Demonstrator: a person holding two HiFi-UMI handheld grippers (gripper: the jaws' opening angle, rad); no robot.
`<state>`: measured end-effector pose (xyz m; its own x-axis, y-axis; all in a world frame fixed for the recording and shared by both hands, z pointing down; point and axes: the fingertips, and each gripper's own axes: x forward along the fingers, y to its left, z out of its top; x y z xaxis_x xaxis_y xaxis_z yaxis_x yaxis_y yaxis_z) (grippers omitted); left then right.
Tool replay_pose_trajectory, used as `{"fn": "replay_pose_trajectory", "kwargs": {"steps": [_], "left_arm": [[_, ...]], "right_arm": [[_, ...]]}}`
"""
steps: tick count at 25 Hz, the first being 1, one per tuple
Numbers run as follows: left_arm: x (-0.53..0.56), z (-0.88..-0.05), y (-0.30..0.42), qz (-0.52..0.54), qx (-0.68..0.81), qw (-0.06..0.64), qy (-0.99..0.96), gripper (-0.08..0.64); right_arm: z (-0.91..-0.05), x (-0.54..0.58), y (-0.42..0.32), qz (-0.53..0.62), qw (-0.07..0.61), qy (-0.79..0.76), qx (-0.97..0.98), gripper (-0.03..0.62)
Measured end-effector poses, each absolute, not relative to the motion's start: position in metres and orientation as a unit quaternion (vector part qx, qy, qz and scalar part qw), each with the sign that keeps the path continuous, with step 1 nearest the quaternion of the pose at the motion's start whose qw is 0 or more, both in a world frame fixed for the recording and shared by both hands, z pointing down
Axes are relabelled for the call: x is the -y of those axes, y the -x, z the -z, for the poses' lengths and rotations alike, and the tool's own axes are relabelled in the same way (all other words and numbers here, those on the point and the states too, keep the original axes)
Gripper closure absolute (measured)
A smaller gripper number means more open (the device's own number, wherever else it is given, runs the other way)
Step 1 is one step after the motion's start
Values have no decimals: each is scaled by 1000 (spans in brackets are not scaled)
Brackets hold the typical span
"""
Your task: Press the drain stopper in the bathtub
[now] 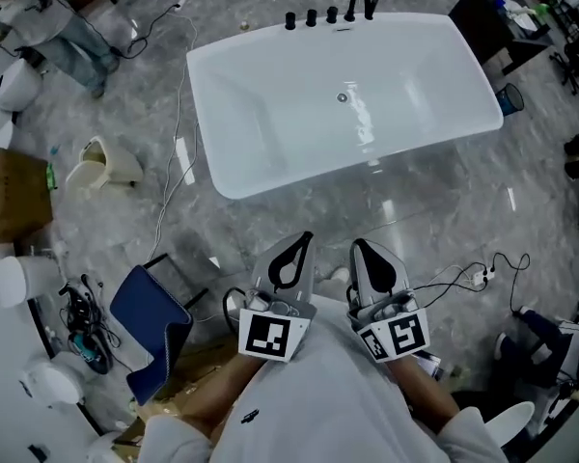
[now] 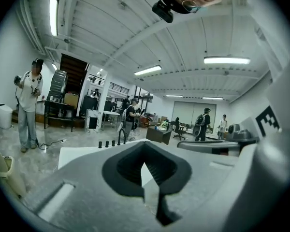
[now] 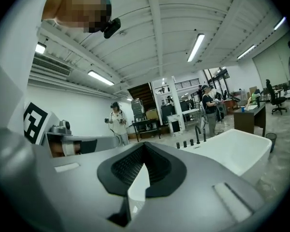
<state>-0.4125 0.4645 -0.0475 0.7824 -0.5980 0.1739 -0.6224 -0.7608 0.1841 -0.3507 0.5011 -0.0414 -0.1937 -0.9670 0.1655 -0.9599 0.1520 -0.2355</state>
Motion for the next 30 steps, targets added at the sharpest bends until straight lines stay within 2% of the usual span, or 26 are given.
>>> {"fn": "replay_pose_trajectory", "kwargs": {"steps": [13,18,23,30], "left_arm": [[-619,45,323,-83,306,74,-946,560],[-646,42,303,-80,305,94,-944,561],[-640,38,284,-85,290,93,-949,561],[-595,16,252,-79,273,135,-949,561]], "right_arm": [[39,-657,272,132,51,658,-740,597],[29,-691,240,152,64,676,-718,597],[20,-691,217,160,69,686,-707,597],[7,-651,200,177,41,686,-705,597]]}}
